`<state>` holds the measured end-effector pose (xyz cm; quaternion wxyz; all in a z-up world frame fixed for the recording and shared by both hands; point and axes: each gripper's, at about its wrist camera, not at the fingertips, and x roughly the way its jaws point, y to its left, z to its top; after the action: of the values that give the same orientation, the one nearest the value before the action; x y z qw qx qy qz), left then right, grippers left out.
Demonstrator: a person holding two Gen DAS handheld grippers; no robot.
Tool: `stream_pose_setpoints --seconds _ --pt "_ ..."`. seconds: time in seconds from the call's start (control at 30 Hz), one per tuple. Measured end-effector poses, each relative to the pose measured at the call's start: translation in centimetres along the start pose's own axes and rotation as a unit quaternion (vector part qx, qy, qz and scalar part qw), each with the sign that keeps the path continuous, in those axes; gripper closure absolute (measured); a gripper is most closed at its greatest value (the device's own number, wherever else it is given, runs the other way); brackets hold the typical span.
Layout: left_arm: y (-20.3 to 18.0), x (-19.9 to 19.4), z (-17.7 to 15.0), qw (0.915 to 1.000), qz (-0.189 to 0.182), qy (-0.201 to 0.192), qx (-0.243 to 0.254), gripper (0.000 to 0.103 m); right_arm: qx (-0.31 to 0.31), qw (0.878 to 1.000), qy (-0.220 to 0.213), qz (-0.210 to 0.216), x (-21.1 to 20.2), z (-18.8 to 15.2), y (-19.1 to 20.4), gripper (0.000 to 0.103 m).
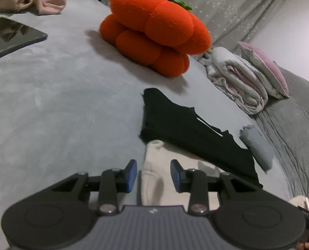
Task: Fold clothes
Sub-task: 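Fold the hem up over the body toward the collar, open both grippers, then grasp the folded cream edge with both grippers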
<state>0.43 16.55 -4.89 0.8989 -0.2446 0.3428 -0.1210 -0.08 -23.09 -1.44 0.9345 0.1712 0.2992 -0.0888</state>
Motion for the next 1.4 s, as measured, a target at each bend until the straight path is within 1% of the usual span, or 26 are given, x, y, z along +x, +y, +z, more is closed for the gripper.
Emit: stream_pose_setpoints --seconds 0.13,0.23,0.27,0.3,0.37,0.4,0.43,0.47,0.5,0.6,0.67,0.77,0.8,0.87,0.93,0.97,1.0,1.03,1.07,1.17,1.23,1.27,1.3,1.33,1.4 --pt "-0.5 0.3 0.0 0.9998 -0.013 0.012 0.013 0.069 -0.030 0.999 0.017 0.011 1.1 -0.2 1.4 0.057" --pt "-1.1 0.4 -0.2 0.9994 -0.016 0.012 0.027 0.070 -0.042 0.999 0.023 0.015 1.8 -0.4 2.1 0.057" --pt "-1.3 0.5 -0.3 0.9993 -0.014 0.010 0.034 0.076 -0.047 0.998 0.023 0.015 2.0 -0.5 2.3 0.057" --pt "-1.6 0.7 -0.4 0.9989 -0.011 0.011 0.044 0.086 -0.053 0.998 0.023 0.015 2.1 -0.6 2.5 0.057" --pt "-2.0 0.9 -0.6 0.9981 -0.004 0.011 0.061 0.094 -0.068 0.997 0.022 0.010 2.4 -0.9 2.9 0.058" --pt "-2.3 1.0 -0.7 0.9976 -0.001 0.011 0.069 0.098 -0.077 0.997 0.022 0.006 2.6 -1.1 3.1 0.064" --pt "-2.5 1.1 -0.9 0.9969 0.002 0.012 0.078 0.099 -0.088 0.996 0.022 0.001 2.9 -1.3 3.4 0.070" --pt "-2.8 1.2 -1.0 0.9961 0.005 0.012 0.087 0.100 -0.098 0.995 0.022 -0.004 3.1 -1.4 3.6 0.084" --pt "-3.0 1.3 -1.2 0.9952 0.010 0.011 0.097 0.100 -0.109 0.994 0.021 -0.011 3.3 -1.7 3.9 0.088" --pt "-3.6 1.2 -1.7 0.9918 0.029 0.005 0.124 0.099 -0.136 0.990 0.006 -0.026 3.1 -2.3 4.5 0.092" --pt "-3.7 1.2 -1.9 0.9900 0.039 0.005 0.135 0.097 -0.144 0.989 0.001 -0.025 3.0 -2.5 4.6 0.092" --pt "-3.6 1.3 -1.9 0.9894 0.043 0.007 0.139 0.096 -0.152 0.988 0.003 -0.026 3.2 -2.6 4.8 0.091" --pt "-3.7 1.3 -1.9 0.9893 0.045 0.007 0.139 0.096 -0.154 0.988 0.004 -0.027 3.2 -2.6 4.9 0.082" --pt "-3.7 1.3 -1.9 0.9890 0.048 0.006 0.140 0.096 -0.158 0.987 0.004 -0.029 3.4 -2.6 5.1 0.081" --pt "-3.8 1.3 -1.9 0.9888 0.051 0.005 0.140 0.096 -0.162 0.986 0.004 -0.033 3.5 -2.7 5.2 0.071" --pt "-3.8 1.3 -1.9 0.9886 0.053 0.004 0.141 0.096 -0.164 0.986 0.002 -0.037 3.5 -2.7 5.2 0.060" --pt "-3.9 1.3 -1.9 0.9885 0.054 0.004 0.141 0.094 -0.165 0.985 0.000 -0.040 3.5 -2.7 5.2 0.058" --pt "-3.9 1.3 -1.9 0.9884 0.056 0.003 0.141 0.092 -0.166 0.985 -0.002 -0.043 3.4 -2.7 5.2 0.058" --pt "-4.0 1.3 -1.9 0.9881 0.058 0.001 0.142 0.089 -0.165 0.985 -0.004 -0.043 3.4 -2.6 5.1 0.058" --pt "-4.1 1.0 -2.0 0.9872 0.063 -0.011 0.147 0.087 -0.157 0.987 -0.010 -0.041 3.3 -2.4 4.8 0.058" --pt "-4.3 0.8 -2.1 0.9862 0.067 -0.021 0.150 0.083 -0.152 0.988 -0.014 -0.036 3.2 -2.4 4.7 0.058" --pt "-4.3 0.6 -2.0 0.9854 0.072 -0.028 0.152 0.074 -0.150 0.988 -0.016 -0.034 3.1 -2.3 4.7 0.058" --pt "-4.3 0.5 -2.0 0.9849 0.076 -0.029 0.153 0.068 -0.150 0.988 -0.017 -0.031 3.1 -2.3 4.7 0.058" --pt "-4.3 0.6 -2.0 0.9846 0.080 -0.028 0.153 0.068 -0.151 0.988 -0.018 -0.029 3.1 -2.3 4.7 0.058" --pt "-4.1 1.0 -2.1 0.9841 0.090 -0.012 0.152 0.068 -0.153 0.988 -0.017 -0.025 3.2 -2.3 4.8 0.058"
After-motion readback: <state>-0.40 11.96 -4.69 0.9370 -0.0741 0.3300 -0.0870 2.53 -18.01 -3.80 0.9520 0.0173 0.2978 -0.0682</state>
